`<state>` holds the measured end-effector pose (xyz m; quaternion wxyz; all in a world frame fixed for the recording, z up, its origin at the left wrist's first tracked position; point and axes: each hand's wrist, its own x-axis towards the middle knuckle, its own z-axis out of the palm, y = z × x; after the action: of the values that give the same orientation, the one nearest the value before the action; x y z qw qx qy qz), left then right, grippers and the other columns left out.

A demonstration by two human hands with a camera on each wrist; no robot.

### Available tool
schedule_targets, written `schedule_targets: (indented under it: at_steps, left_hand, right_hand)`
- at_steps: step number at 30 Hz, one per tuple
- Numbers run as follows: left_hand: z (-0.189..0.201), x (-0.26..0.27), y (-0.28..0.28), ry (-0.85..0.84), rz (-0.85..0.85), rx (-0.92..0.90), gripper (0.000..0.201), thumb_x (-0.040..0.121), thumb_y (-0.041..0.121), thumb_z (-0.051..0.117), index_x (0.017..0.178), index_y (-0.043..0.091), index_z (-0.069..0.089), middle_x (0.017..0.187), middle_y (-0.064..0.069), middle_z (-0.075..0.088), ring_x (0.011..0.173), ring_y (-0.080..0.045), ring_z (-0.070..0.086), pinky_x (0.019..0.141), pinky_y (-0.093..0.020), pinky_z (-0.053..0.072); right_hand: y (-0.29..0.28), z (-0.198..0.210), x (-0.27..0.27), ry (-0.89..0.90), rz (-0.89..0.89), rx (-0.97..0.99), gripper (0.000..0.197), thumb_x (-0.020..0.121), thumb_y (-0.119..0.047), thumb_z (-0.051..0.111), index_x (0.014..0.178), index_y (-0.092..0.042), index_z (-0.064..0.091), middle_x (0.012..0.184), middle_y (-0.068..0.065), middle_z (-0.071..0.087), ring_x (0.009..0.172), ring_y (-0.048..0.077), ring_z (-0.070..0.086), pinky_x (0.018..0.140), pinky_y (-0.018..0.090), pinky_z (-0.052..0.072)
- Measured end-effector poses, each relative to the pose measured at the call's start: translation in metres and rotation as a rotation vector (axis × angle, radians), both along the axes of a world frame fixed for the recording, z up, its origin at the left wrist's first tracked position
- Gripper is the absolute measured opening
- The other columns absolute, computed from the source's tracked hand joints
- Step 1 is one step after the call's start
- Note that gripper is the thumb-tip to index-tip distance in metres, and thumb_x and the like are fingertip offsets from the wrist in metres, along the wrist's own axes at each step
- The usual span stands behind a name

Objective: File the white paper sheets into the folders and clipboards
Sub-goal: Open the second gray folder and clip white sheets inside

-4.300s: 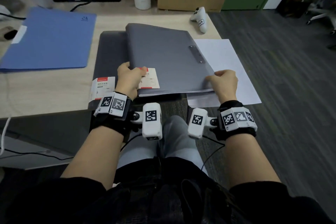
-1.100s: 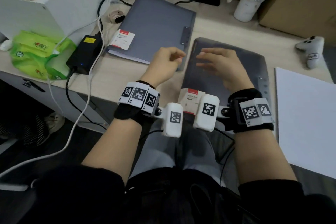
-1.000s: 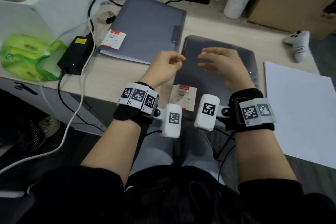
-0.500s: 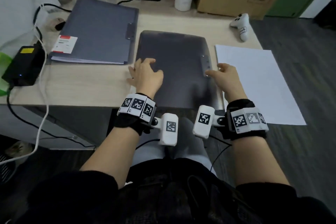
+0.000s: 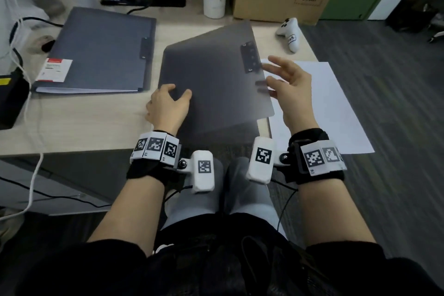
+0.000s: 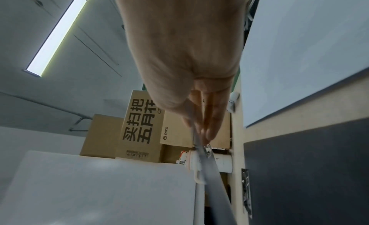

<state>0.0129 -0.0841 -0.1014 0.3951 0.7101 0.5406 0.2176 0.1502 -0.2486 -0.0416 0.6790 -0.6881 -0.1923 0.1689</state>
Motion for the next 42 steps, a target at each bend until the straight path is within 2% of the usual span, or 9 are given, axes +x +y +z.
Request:
schedule_targets:
  at_steps: [5,8,12,16,20,25,31,35,42]
  left_hand:
    - [0.006,-0.005,0.004,-0.215,-0.024,-0.165,0.065,0.072,0.061,0.055,0.126,0.025,0.053,0.133,0.000,0.054,0.126,-0.023,0.047,0.106,-0.040,0.039]
    - [0.010,-0.010,0.006,-0.329,-0.032,-0.277,0.058,0.081,0.054,0.059,0.128,0.021,0.052,0.132,0.002,0.054,0.122,-0.017,0.050,0.088,-0.026,0.044]
    - [0.015,-0.020,0.011,-0.424,-0.056,-0.364,0.052,0.086,0.049,0.058,0.128,0.019,0.052,0.131,-0.001,0.056,0.119,-0.017,0.054,0.102,-0.037,0.045]
    - [0.025,-0.034,0.015,-0.398,-0.174,-0.374,0.045,0.092,0.051,0.047,0.124,0.020,0.053,0.120,0.001,0.059,0.094,-0.012,0.055,0.074,-0.026,0.046]
    - [0.033,-0.053,0.025,-0.350,-0.278,-0.460,0.055,0.086,0.066,0.044,0.126,0.030,0.053,0.124,0.007,0.059,0.115,-0.018,0.055,0.094,-0.038,0.046]
    - [0.048,-0.080,0.033,-0.446,-0.349,-0.494,0.034,0.097,0.052,0.033,0.099,0.036,0.063,0.097,0.010,0.068,0.096,-0.016,0.062,0.080,-0.034,0.050]
    - [0.073,-0.119,0.047,-0.729,-0.298,-0.518,0.067,0.097,0.058,0.012,0.090,0.035,0.075,0.102,0.005,0.072,0.099,-0.017,0.066,0.083,-0.040,0.055]
    - [0.078,-0.147,0.056,-1.038,-0.289,-0.510,0.089,0.086,0.070,-0.008,0.117,0.025,0.063,0.122,0.000,0.066,0.123,-0.024,0.057,0.109,-0.052,0.037]
    - [0.066,-0.185,0.082,-1.175,-0.084,-0.445,0.085,0.091,0.066,0.004,0.130,0.011,0.055,0.127,-0.011,0.063,0.116,-0.027,0.061,0.100,-0.049,0.045]
  right_hand:
    - [0.012,0.023,-0.017,-0.054,0.047,0.170,0.030,0.091,-0.002,0.057,0.120,-0.002,0.057,0.105,0.004,0.069,0.071,-0.002,0.066,0.060,0.016,0.051]
    - [0.025,0.035,-0.030,-0.088,0.085,0.247,0.034,0.092,-0.005,0.057,0.125,0.002,0.053,0.115,0.011,0.067,0.071,-0.002,0.066,0.058,0.013,0.049]
    - [0.048,0.048,-0.048,-0.129,0.176,0.297,0.046,0.095,-0.008,0.054,0.137,-0.001,0.038,0.134,0.014,0.052,0.073,-0.010,0.066,0.061,0.015,0.052]
    - [0.074,0.057,-0.064,-0.101,0.276,0.255,0.049,0.097,-0.020,0.051,0.141,-0.003,0.037,0.134,0.011,0.052,0.080,0.000,0.069,0.063,0.022,0.055]
    - [0.099,0.062,-0.086,-0.138,0.422,0.154,0.063,0.089,-0.038,0.048,0.143,-0.008,0.038,0.139,0.011,0.051,0.113,0.018,0.062,0.078,0.040,0.060]
    - [0.129,0.061,-0.109,-0.210,0.559,0.060,0.051,0.098,-0.032,0.046,0.144,-0.012,0.038,0.146,0.005,0.045,0.120,0.006,0.052,0.099,0.033,0.050]
    - [0.168,0.046,-0.134,-0.268,0.671,-0.045,0.059,0.089,-0.035,0.059,0.141,-0.015,0.042,0.145,0.004,0.046,0.135,0.013,0.041,0.114,0.036,0.034]
    - [0.193,0.032,-0.151,-0.289,0.722,-0.115,0.066,0.081,-0.045,0.064,0.139,-0.020,0.045,0.145,0.002,0.045,0.137,0.013,0.038,0.115,0.039,0.033]
    - [0.224,0.012,-0.173,-0.331,0.784,-0.271,0.052,0.086,-0.034,0.067,0.133,-0.015,0.053,0.145,0.005,0.045,0.139,0.012,0.035,0.116,0.033,0.029]
